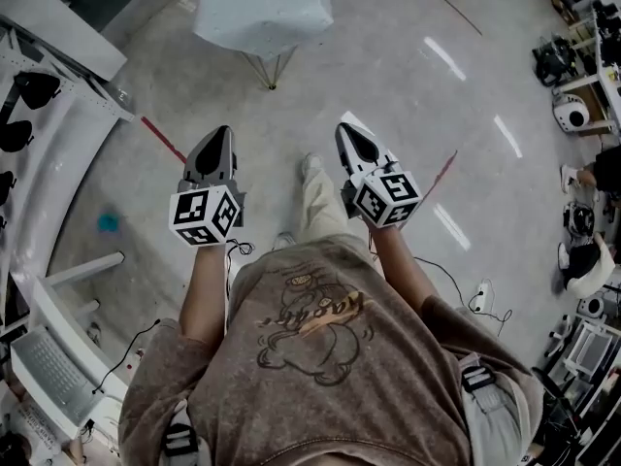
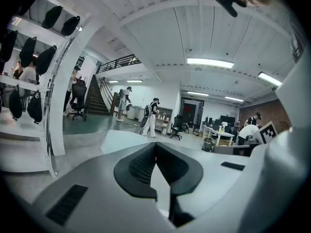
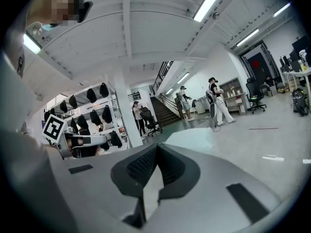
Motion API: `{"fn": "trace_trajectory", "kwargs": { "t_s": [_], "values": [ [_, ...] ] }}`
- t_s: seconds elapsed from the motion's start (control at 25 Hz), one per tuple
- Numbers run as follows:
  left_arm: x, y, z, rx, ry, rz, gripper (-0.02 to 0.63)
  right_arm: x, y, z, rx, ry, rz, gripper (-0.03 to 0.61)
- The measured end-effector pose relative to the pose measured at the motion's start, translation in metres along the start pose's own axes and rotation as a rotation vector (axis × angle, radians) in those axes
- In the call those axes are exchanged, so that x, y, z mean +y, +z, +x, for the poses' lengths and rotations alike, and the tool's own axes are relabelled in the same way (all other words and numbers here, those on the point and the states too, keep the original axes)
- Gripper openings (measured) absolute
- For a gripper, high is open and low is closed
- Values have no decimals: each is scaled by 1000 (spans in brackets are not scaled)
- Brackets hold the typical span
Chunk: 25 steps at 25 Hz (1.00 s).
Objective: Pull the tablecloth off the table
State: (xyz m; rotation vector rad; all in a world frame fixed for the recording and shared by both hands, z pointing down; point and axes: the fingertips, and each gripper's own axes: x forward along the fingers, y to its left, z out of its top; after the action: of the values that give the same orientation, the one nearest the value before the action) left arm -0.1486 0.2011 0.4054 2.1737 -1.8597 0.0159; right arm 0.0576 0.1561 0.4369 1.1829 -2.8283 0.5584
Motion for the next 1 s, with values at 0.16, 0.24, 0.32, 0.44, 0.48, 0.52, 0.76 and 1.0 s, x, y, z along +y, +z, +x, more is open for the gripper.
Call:
{"fn": "trace_trajectory", "kwargs": {
  "t_s": [0.16,0.24,0.32,0.44,0.48,0.52,0.76,1.0],
  "values": [
    [7,13,47,-5,17,-8,18,-28,18,47,14,45,0,6],
    [11,22,71,-5,24,-14,18,-41,28,70,22,64,4,6],
    [15,31,93,-6,30,-17,18,-53,38,93,32,84,5,6],
    [22,45,124,-7,46,-15,18,-69,54,123,42,115,9,6],
    [25,49,134,-8,54,-17,18,-75,58,132,45,123,11,6],
    [28,52,144,-10,62,-21,18,-82,62,140,49,129,13,6],
    [28,70,199,-19,72,-32,18,-124,90,180,53,171,17,6],
    [40,78,226,-31,114,-58,18,-146,101,214,59,220,9,6]
  ]
}}
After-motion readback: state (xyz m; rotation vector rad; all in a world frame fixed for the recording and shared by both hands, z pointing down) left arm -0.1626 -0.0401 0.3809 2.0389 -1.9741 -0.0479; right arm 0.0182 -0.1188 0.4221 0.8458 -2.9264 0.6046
